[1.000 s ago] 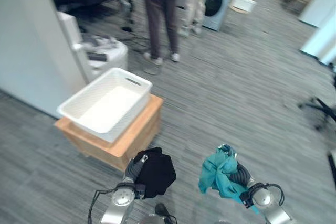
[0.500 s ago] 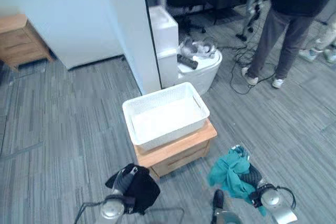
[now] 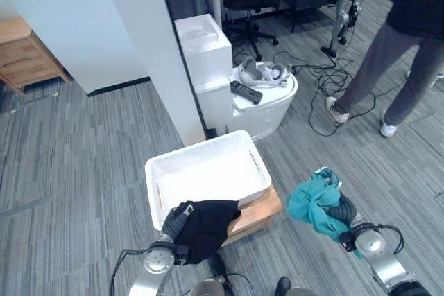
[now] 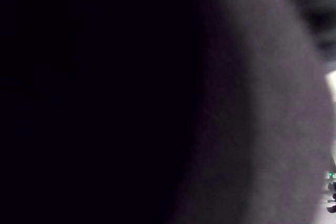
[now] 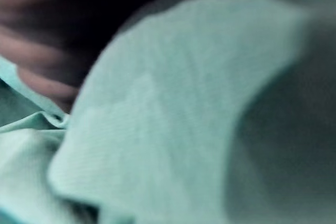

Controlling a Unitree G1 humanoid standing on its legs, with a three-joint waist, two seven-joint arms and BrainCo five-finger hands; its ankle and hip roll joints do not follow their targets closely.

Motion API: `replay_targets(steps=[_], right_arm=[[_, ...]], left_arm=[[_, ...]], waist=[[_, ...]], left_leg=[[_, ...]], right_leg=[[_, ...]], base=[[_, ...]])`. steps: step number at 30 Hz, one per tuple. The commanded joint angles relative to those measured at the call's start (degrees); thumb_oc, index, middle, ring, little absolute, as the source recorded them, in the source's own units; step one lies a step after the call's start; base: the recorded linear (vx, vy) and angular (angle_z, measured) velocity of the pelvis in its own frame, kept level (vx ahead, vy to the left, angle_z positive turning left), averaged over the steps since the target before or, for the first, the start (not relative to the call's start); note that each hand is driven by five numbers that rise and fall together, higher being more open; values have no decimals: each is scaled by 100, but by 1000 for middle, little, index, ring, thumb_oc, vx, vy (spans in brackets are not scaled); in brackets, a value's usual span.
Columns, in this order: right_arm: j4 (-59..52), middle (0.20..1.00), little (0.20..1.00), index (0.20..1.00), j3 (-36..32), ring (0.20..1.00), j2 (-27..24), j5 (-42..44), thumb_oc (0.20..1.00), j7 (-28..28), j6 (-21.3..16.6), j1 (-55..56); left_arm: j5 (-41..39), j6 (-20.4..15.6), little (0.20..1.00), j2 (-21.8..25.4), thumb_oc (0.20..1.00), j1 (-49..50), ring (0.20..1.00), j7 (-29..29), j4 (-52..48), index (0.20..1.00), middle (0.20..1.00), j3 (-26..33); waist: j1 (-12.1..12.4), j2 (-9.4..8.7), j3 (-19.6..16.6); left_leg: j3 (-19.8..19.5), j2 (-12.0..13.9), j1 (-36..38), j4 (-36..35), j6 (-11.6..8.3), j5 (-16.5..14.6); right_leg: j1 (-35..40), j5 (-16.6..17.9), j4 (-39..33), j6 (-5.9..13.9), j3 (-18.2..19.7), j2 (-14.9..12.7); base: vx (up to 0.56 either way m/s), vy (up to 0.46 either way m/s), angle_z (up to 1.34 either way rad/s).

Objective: Tidy up the quilt and then pick up the clothes from the bed and put them into the laundry hamper.

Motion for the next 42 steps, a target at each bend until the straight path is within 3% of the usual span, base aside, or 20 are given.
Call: replay_targets(steps=[1,2,4,6,7,11,15,21,26,31,33,34,36,39,40,42], right_arm=[[-675,200,200,200,-223,200,-56,-232,200,-79,-388,-323],[-854,200,200,200,-324,200,-41,-225,200,-192,-434,-399],[-972,200,200,200,-376,200,-45,-198,200,-251,-459,-415],[-1266,200,200,200,-558,200,-141,-77,200,-335,-537,-387],[-1542,200,200,200,-713,200,-228,-55,200,-382,-607,-356],[-2086,200,200,200,-915,200,-487,-141,200,-452,-705,-529],[-2650,200,200,200,-958,200,-659,-173,200,-344,-754,-740],[-3084,200,200,200,-298,200,-895,-83,200,-128,-799,-1781],[-2476,200,200,200,511,200,-730,-177,200,-62,-622,-2833],[-1642,200,200,200,999,200,-479,-361,200,-116,-434,-3425],[-774,200,200,200,1325,200,-340,-639,200,-212,-266,-3843],[-746,200,200,200,1337,200,-333,-640,200,-224,-278,-3865],[-35,200,200,200,1473,200,-241,-915,200,-335,-165,-4046],[229,200,200,200,1527,200,-184,-1012,200,-403,-180,-4116],[923,200,200,200,1577,200,-19,-1144,200,-518,-99,-4159],[1157,200,200,200,1607,200,44,-1179,200,-556,-100,-4181]], left_arm=[[254,-218,200,460,200,-44,200,-12,-417,200,200,231],[320,-212,200,551,200,-134,200,74,-378,200,200,226],[298,-234,200,564,200,-197,200,98,-357,200,200,209],[220,-272,200,579,200,-297,200,84,-293,200,200,129],[189,-301,200,584,200,-357,200,82,-280,200,200,51],[168,-281,200,477,200,-289,200,-4,-219,200,200,116],[111,-274,200,382,200,-179,200,-88,-281,200,200,139],[84,-222,200,298,200,-155,200,-97,-235,200,200,13],[-188,-243,200,327,200,-131,200,-112,-403,200,200,-109],[-348,-330,200,403,200,-163,200,-83,-541,200,200,-138],[-493,-438,200,486,200,-180,200,-42,-585,200,200,-184],[-496,-440,200,485,200,-184,200,-42,-585,200,200,-179],[-695,-558,200,569,200,-169,200,-92,-797,200,200,-214],[-804,-630,200,605,200,-156,200,-130,-959,200,200,-192],[-1061,-774,200,669,200,-186,200,-152,-1259,200,200,-113],[-1110,-827,200,720,200,-218,200,-134,-1425,200,200,-54]], waist=[[89,-120,62],[8,-122,200],[-8,-142,206],[-107,-192,194],[-141,-230,127],[-89,-325,-85],[-69,-303,-182],[60,-328,-223],[271,-309,-154],[455,-219,27],[673,-14,264],[663,-13,262],[789,197,389],[816,267,413],[884,421,456],[885,474,469]], left_leg=[[-60,221,834,40,-339,-395],[-99,318,826,7,-250,-370],[-179,315,815,7,-249,-405],[-409,251,795,7,-282,-430],[-628,177,748,7,-295,-486],[-610,121,819,7,-307,-541],[-627,148,818,7,-345,-538],[-699,194,769,7,-418,-520],[-786,189,621,7,-438,-478],[-910,159,371,7,-447,-402],[-1077,92,62,7,-457,-286],[-1083,93,51,7,-457,-283],[-1202,45,-140,7,-464,-218],[-1235,32,-207,7,-466,-197],[-1291,8,-286,7,-480,-153],[-1297,7,-303,7,-492,-136]], right_leg=[[-652,439,1560,1009,163,-809],[-1139,741,2236,1018,441,-818],[-1266,641,2186,987,607,-757],[-1252,273,1468,822,950,-422],[-1005,-16,605,695,1232,-194],[-716,250,27,663,1226,-102],[-543,317,-297,634,1141,-63],[-409,278,-474,590,957,-60],[-462,284,-485,577,861,-89],[-621,317,-485,577,755,-143],[-828,366,-485,572,661,-200],[-835,367,-485,572,655,-199],[-960,384,-485,578,592,-249],[-1004,391,-485,582,573,-260],[-1040,390,-485,588,542,-287],[-1041,389,-485,591,526,-291]], base=[[12,165,24],[-12,98,11],[32,28,35],[151,-33,83],[199,-43,72],[126,-54,112],[114,-13,25],[46,-7,-13],[16,-13,8],[-55,-10,23],[-99,-6,25],[-81,8,19],[-70,13,28],[-39,7,23],[-39,8,22],[-27,8,6]])
